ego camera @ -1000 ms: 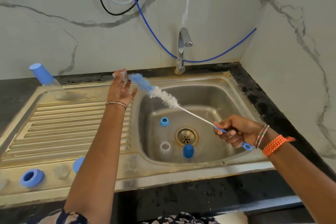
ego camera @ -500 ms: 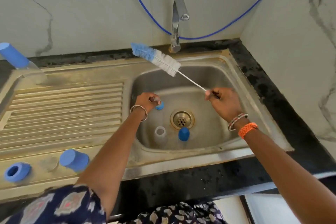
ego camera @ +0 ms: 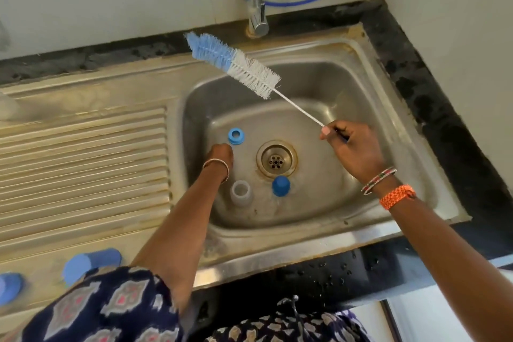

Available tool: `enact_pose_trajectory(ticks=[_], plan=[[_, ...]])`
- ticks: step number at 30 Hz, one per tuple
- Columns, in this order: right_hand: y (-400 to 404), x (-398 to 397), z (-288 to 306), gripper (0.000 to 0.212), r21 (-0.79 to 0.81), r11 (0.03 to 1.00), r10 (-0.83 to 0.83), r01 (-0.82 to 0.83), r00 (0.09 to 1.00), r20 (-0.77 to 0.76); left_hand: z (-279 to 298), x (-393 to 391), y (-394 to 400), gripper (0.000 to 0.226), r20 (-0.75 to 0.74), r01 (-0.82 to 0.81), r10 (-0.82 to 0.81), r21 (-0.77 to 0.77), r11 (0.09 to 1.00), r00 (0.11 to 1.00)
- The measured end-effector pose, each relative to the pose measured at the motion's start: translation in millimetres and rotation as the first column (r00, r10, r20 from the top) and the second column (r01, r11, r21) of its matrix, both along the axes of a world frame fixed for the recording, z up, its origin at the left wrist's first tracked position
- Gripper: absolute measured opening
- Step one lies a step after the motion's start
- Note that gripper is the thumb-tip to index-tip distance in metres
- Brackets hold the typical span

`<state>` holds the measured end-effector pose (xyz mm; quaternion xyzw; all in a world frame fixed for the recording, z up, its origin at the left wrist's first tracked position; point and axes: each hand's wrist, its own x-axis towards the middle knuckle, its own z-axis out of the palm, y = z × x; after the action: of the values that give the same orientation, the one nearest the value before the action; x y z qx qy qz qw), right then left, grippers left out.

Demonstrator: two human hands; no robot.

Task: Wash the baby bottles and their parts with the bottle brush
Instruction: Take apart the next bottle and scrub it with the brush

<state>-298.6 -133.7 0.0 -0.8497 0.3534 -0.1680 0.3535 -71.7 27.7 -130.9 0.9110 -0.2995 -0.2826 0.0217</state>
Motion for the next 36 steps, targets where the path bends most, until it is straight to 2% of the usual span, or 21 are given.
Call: enact_pose_trajectory(ticks=[3, 5, 7, 10, 13, 16, 18, 19, 20, 21, 22, 23, 24, 25, 26, 27, 29, 31, 33, 36], plan=[[-4.7, 0.4, -4.2, 0.014, 0.024, 1.0, 0.012, -0.011, 0.999, -0.046, 16.2, -6.2, -8.4, 0.047, -0.002, 0.059, -0.059, 0.006, 0.998, 0.998], [-7.8, -0.6, -5.0, 0.013, 0.026, 1.0, 0.017, -0.015, 0.997, -0.071, 33.1, -23.8, -18.1, 0.054, -0.045, 0.195, -0.203, -0.128, 0.972, 0.978], [-10.1, -1.6, -5.9, 0.013, 0.027, 1.0, 0.014, -0.013, 0.997, -0.074, 42.3, -49.1, -29.0, 0.06, -0.184, 0.344, -0.39, -0.239, 0.908, 0.902], [-11.3, -2.3, -8.1, 0.015, 0.03, 1.0, 0.007, -0.005, 0.998, -0.07, 34.9, -79.6, -44.6, 0.067, -0.222, 0.605, -0.619, -0.136, 0.784, 0.753], [-10.0, -6.6, -8.9, 0.017, 0.013, 1.0, -0.005, 0.006, 0.998, -0.06, 17.2, -90.2, -52.5, 0.053, -0.214, 0.688, -0.674, -0.011, 0.725, 0.707], [-7.5, -14.9, -5.1, 0.017, -0.012, 1.0, -0.019, 0.018, 0.998, -0.057, 10.2, -93.3, -53.3, 0.045, -0.221, 0.649, -0.641, -0.045, 0.76, 0.735], [-5.1, -19.5, -1.0, 0.018, -0.027, 0.999, -0.03, 0.029, 0.998, -0.057, 14.8, -90.9, -51.0, 0.039, -0.239, 0.564, -0.574, -0.118, 0.818, 0.783], [-2.9, -22.4, 2.3, 0.018, -0.051, 0.998, -0.036, 0.033, 0.998, -0.057, 21.0, -89.0, -49.7, 0.034, -0.256, 0.462, -0.502, -0.202, 0.864, 0.826], [-0.3, -25.6, 6.2, 0.018, -0.088, 0.995, -0.043, 0.037, 0.997, -0.058, 31.8, -88.4, -48.3, 0.028, -0.325, 0.276, -0.379, -0.322, 0.906, 0.866], [2.1, -28.9, 11.6, 0.019, -0.131, 0.991, -0.048, 0.04, 0.997, -0.06, 46.1, -87.5, -47.5, 0.02, -0.483, -0.032, -0.198, -0.426, 0.904, 0.853], [3.8, -32.1, 17.8, 0.02, -0.166, 0.985, -0.049, 0.037, 0.997, -0.068, 62.3, -86.6, -46.9, 0.014, -0.689, -0.389, -0.032, -0.445, 0.807, 0.724], [5.0, -34.9, 23.9, 0.022, -0.188, 0.982, -0.041, 0.026, 0.996, -0.076, 76.8, -84.0, -45.2, 0.014, -0.847, -0.674, 0.064, -0.371, 0.638, 0.528], [7.1, -37.3, 30.7, 0.022, -0.209, 0.978, -0.024, 0.008, 0.997, -0.072, 90.5, -78.9, -41.2, 0.016, -0.938, -0.848, 0.076, -0.269, 0.457, 0.338], [10.1, -38.9, 34.9, 0.022, -0.237, 0.971, -0.006, -0.007, 0.999, -0.053, 101.6, -73.2, -37.1, 0.019, -0.98, -0.936, 0.043, -0.172, 0.307, 0.195], [13.1, -39.9, 39.2, 0.02, -0.277, 0.961, 0.007, -0.012, 1.0, -0.018, 114.0, -65.9, -33.6, 0.025, -0.995, -0.976, -0.012, -0.095, 0.194, 0.095], [15.5, -40.2, 42.2, 0.018, -0.315, 0.949, 0.011, -0.001, 1.0, 0.028, 124.3, -57.3, -30.6, 0.03, -0.998, -0.993, -0.059, -0.044, 0.11, 0.037], [20.4, -41.3, 47.7, 0.016, -0.365, 0.93, 0.012, 0.04, 0.99, 0.139, 148.2, -38.9, -27.3, 0.032, -0.99, -0.997, -0.14, 0.013, -0.075, -0.002], [22.9, -44.7, 53.8, 0.019, -0.382, 0.922, 0.031, 0.064, 0.971, 0.239, 175.8, -20.4, -21.8, 0.028, -0.978, -0.975, -0.205, 0.013, -0.223, 0.033], [20.5, -50.8, 56.5, 0.021, -0.386, 0.92, 0.055, 0.071, 0.951, 0.305, 203.3, -4.5, -15.2, 0.028, -0.97, -0.959, -0.219, -0.042, -0.281, 0.106], [23.3, -59.0, 61.5, 0.018, -0.446, 0.892, 0.074, 0.078, 0.947, 0.313, 240.1, 16.6, -1.7, 0.029, -0.953, -0.938, -0.192, -0.169, -0.302, 0.233]])
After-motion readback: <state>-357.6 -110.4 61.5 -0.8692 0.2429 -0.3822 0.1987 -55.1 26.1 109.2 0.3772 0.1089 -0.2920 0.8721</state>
